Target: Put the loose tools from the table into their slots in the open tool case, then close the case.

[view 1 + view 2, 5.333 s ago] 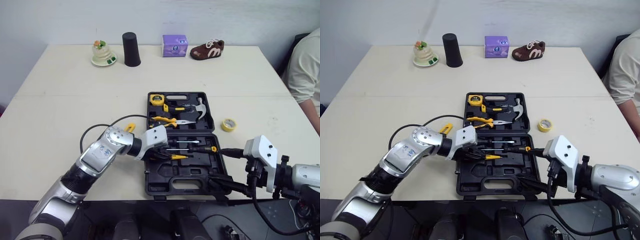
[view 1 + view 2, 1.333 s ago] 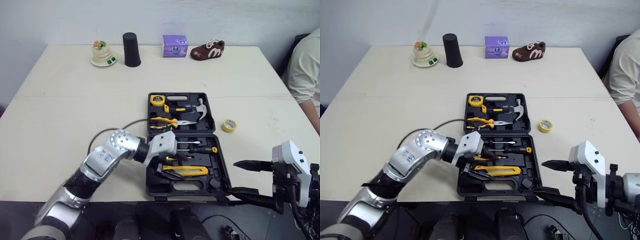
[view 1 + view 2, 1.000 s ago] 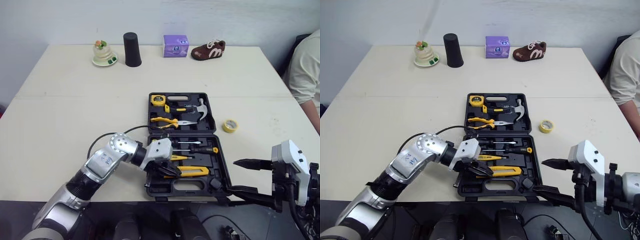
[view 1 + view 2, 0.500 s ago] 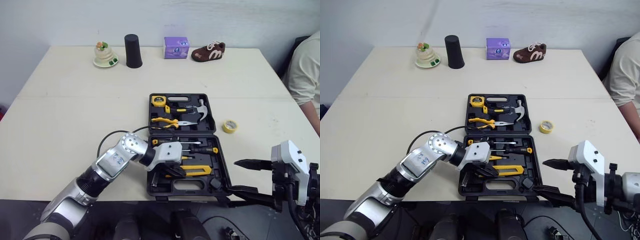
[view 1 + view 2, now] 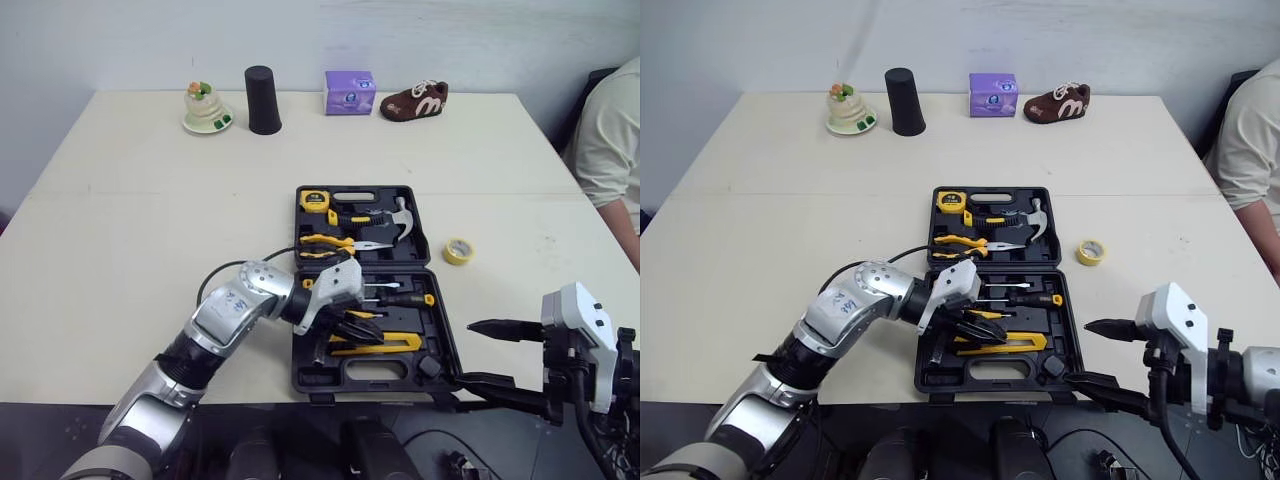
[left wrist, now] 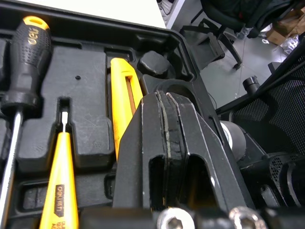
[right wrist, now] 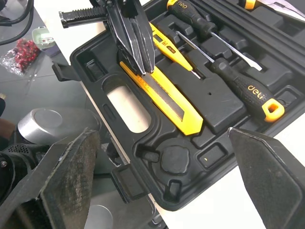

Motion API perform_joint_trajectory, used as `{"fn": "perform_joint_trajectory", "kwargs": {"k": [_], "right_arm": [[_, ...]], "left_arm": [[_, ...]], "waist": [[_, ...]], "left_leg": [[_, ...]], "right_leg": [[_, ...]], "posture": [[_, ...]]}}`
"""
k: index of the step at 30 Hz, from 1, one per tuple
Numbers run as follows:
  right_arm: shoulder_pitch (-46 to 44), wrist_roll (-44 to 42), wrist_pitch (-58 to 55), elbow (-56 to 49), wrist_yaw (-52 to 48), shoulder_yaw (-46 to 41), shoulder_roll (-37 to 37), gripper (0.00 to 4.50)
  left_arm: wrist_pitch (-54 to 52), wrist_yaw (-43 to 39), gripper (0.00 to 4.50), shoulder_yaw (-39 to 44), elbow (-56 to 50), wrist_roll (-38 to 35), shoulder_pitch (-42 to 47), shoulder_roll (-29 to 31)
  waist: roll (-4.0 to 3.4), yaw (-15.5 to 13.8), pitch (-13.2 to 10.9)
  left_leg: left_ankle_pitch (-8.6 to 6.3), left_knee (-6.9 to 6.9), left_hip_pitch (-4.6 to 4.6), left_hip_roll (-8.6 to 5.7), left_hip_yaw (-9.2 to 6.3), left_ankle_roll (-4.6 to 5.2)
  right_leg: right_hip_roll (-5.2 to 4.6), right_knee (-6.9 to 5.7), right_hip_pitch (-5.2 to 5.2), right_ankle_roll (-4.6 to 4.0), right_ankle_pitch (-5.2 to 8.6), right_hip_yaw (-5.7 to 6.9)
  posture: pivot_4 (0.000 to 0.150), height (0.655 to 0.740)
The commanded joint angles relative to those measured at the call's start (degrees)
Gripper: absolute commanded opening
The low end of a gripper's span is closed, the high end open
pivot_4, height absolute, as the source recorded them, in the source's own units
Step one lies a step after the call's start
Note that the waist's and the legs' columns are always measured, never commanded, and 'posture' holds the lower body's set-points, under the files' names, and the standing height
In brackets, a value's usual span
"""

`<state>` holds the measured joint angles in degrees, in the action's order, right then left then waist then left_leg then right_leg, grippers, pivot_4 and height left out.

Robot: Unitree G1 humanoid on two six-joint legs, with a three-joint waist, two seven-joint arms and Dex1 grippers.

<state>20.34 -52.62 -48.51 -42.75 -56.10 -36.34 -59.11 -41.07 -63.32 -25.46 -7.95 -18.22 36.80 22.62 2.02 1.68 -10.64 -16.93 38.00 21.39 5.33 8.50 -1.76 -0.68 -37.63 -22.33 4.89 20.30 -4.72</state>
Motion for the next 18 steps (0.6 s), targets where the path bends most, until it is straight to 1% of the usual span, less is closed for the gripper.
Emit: {"fn": "perform_joint_trajectory", "kwargs": {"k": [1,4,5,8,10,13,16,18], "right_arm": [[-0.9,0.6,1.2,-0.5,0.3,0.0,0.3,4.5],[-1.2,0.7,1.2,-0.5,0.5,0.3,0.3,4.5],[-1.1,0.8,1.2,-0.6,0.5,0.4,0.5,4.5],[-0.7,1.0,1.3,-0.6,0.6,0.5,0.7,4.5],[-0.5,1.1,1.3,-0.6,0.6,0.3,0.8,4.5],[0.2,1.4,1.5,-0.7,0.4,-0.2,1.1,4.5],[0.7,2.1,2.1,-0.3,0.2,-0.4,1.3,4.5],[0.0,3.1,2.5,1.6,0.9,-1.5,1.5,4.5]], "left_arm": [[5.3,1.0,0.08,-3.4,1.7,4.6,0.1,0.2],[7.6,3.6,0.08,-5.9,4.4,9.4,-0.2,0.3],[10.4,4.3,0.08,-7.5,5.8,12.0,-0.6,1.0],[14.9,3.5,0.08,-10.8,7.3,15.8,-1.9,3.1],[12.6,3.7,0.08,-9.6,7.5,14.5,-2.7,2.6],[12.2,2.8,0.08,-7.5,6.7,12.4,-2.7,2.0],[12.2,0.6,0.08,-2.9,3.7,6.7,-3.0,0.8],[9.9,-1.4,0.65,4.1,-0.7,-0.6,-3.7,1.6]], "waist": [[0.0,0.0,0.0],[0.01,0.0,0.0],[0.01,0.0,0.0],[0.03,0.0,0.0],[0.05,0.0,0.0],[0.07,0.0,0.1],[0.06,0.1,0.1],[0.05,0.2,0.1]], "left_leg": [[0.0,0.0,-0.01,0.0,0.0,0.0],[0.0,0.0,0.0,-0.02,0.01,0.01],[-0.01,-0.01,0.0,0.0,0.01,0.01],[-0.02,-0.01,-0.08,-0.01,0.01,0.02],[-0.03,-0.02,-0.17,0.03,0.02,0.03],[-0.07,-0.02,-0.31,0.23,0.0,0.08],[-0.1,-0.02,-0.3,0.23,-0.01,0.12],[-0.09,-0.02,-0.25,0.26,-0.01,0.07]], "right_leg": [[0.0,0.0,0.01,0.0,0.0,0.0],[0.0,0.0,-0.01,0.0,0.0,-0.02],[0.0,0.01,0.0,0.0,0.0,-0.02],[-0.01,0.02,0.07,0.0,0.0,-0.04],[0.0,0.05,0.16,-0.01,0.0,-0.04],[0.0,0.1,0.33,-0.01,0.0,-0.01],[0.0,0.11,0.33,-0.02,0.01,0.02],[0.0,0.11,0.29,-0.02,0.01,0.01]], "posture": [[0.15,0.7296],[0.15,0.7296],[0.15,0.7296],[0.15,0.7296],[0.15,0.7296],[0.15,0.7296],[0.15,0.7296],[0.15,0.7296]]}}
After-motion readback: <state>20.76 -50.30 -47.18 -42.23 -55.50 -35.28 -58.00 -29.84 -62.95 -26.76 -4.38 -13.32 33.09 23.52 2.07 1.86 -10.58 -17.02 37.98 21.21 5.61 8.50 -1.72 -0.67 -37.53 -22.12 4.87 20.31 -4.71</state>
